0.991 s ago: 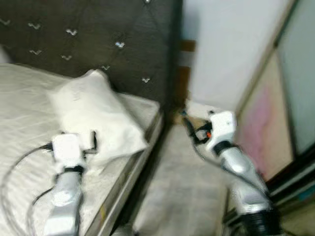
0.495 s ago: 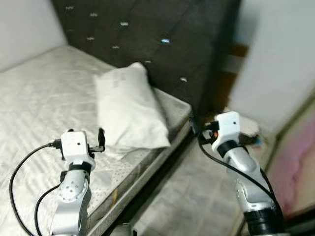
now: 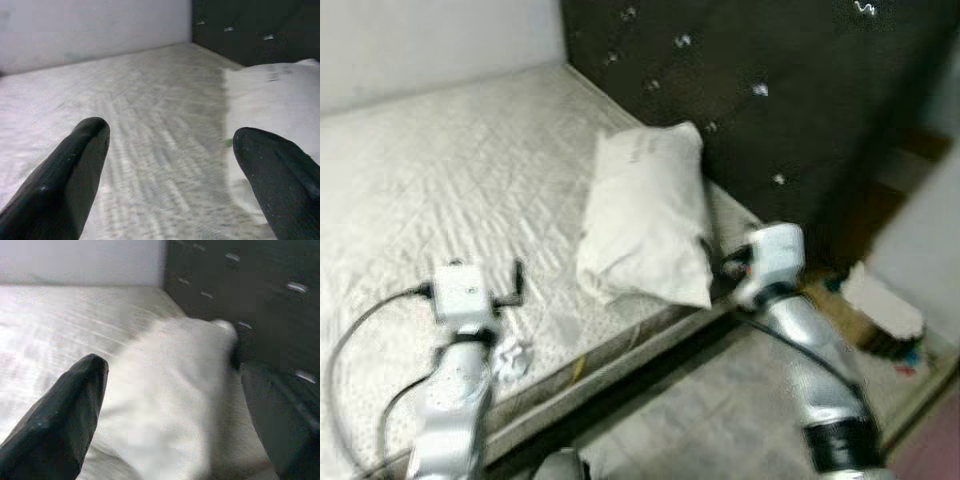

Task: Clean up the room

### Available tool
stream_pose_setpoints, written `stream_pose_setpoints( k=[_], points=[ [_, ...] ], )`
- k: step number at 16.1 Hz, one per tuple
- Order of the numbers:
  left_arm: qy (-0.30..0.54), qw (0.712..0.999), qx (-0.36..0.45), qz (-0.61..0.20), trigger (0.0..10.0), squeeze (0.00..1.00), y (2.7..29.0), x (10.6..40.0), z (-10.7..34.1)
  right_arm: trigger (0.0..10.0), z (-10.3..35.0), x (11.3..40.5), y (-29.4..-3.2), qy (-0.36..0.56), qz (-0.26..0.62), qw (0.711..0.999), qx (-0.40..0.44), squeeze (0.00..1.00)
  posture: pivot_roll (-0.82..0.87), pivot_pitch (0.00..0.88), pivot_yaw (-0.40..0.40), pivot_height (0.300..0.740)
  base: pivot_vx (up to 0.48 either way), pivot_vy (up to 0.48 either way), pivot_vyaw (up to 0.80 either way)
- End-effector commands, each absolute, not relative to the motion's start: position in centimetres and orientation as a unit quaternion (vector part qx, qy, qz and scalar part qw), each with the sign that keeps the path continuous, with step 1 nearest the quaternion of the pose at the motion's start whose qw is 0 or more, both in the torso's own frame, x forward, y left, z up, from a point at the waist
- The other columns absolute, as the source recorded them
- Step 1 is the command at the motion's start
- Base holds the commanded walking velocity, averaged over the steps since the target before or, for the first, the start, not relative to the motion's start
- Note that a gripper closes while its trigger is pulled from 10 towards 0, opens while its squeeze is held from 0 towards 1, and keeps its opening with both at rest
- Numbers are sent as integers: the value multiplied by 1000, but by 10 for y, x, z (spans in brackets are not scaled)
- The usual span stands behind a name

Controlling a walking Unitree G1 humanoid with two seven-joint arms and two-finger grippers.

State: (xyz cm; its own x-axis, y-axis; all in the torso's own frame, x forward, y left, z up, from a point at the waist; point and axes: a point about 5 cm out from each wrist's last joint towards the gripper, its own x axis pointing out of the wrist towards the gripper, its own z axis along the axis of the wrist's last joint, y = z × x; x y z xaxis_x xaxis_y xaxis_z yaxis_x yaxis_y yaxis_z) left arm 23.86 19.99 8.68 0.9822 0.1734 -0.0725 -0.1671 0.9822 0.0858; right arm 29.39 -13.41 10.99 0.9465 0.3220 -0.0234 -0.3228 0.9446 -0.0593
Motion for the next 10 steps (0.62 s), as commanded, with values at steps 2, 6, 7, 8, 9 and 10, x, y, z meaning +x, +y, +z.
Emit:
stream_pose_setpoints(
  k=[2,6,7,8,9,10],
  points=[
    [34,996,36,74,10000,0,195,241,90,10000,109,293,-145,8,148,988,-38,0,-38,0,-21,740,0,0,800],
    [36,997,25,65,10000,0,192,242,90,10000,109,293,-145,8,147,988,-36,0,-40,0,-19,740,0,0,800],
    [34,997,35,67,10000,0,192,242,92,10000,109,293,-144,8,147,988,-36,0,-40,0,-18,740,0,0,800],
    [34,997,36,67,10000,0,192,242,92,10000,109,293,-144,8,147,988,-36,0,-40,0,-18,740,0,0,800],
    [36,996,32,68,10000,0,192,242,91,10000,109,293,-144,8,147,988,-35,0,-40,0,-18,740,0,0,800],
    [40,996,28,72,10000,0,192,242,90,10000,109,293,-144,8,147,989,-34,0,-40,0,-17,740,0,0,800]
  ],
)
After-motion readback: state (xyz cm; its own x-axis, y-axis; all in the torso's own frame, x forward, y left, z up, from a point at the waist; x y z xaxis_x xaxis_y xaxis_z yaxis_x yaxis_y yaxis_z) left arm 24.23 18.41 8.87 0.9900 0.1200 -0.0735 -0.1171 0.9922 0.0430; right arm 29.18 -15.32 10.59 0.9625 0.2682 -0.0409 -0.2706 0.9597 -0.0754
